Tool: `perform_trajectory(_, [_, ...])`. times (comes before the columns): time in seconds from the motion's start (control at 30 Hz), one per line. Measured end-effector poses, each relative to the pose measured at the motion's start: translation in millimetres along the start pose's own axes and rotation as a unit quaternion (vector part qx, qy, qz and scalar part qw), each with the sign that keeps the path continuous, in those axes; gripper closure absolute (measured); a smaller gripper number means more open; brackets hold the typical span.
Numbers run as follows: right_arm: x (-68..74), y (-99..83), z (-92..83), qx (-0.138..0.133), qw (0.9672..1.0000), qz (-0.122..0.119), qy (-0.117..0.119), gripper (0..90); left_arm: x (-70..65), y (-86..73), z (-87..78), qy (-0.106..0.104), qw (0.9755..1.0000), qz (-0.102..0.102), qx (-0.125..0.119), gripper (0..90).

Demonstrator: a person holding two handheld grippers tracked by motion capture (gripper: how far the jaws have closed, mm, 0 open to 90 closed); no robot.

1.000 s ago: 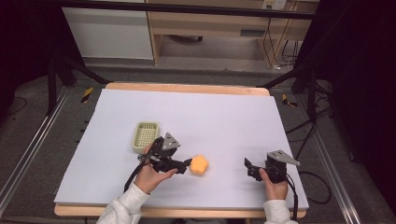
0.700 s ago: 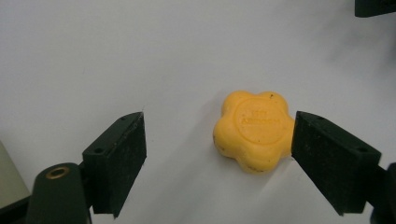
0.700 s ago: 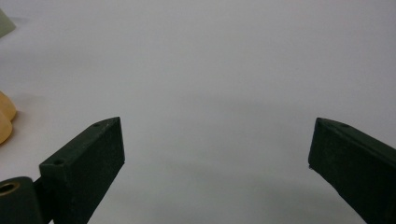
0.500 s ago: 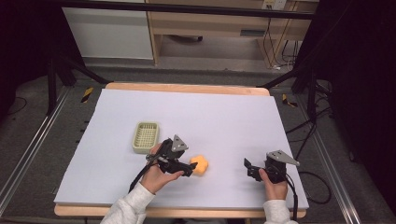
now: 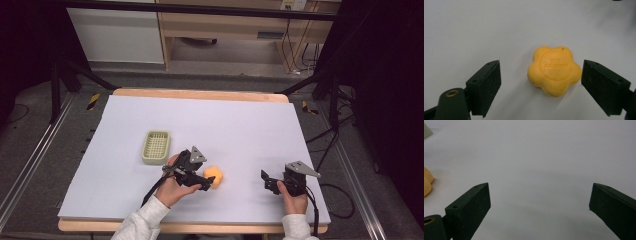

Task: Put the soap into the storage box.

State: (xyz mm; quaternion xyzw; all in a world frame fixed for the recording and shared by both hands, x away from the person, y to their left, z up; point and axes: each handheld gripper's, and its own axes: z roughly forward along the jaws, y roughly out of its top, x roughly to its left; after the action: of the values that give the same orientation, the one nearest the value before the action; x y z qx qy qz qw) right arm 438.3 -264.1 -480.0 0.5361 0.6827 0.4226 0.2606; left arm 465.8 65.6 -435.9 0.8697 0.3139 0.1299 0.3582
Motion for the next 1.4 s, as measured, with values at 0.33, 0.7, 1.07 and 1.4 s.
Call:
perform_trajectory(0.33, [0.4,-0.1,0.3,0.001,1.0000,0.001,0.001,4.0,-4.3,1.4,9.1,-0.004,0.9999,0.007,0.010,14.5])
perform_trajectory(0.7, [0.4,-0.2,0.7,0.002,1.0000,-0.001,0.002,4.0,-7.4,1.8,18.6,-0.008,0.9995,0.012,0.027,13.2])
perform_trajectory(1.07, [0.4,-0.1,0.8,0.004,1.0000,0.001,0.004,4.0,-10.2,1.3,29.8,-0.006,0.9991,0.013,0.040,12.7])
perform_trajectory(1.4, [0.3,-0.1,1.0,0.005,1.0000,0.001,0.006,4.0,-10.4,0.8,39.1,-0.008,0.9984,0.014,0.055,12.8])
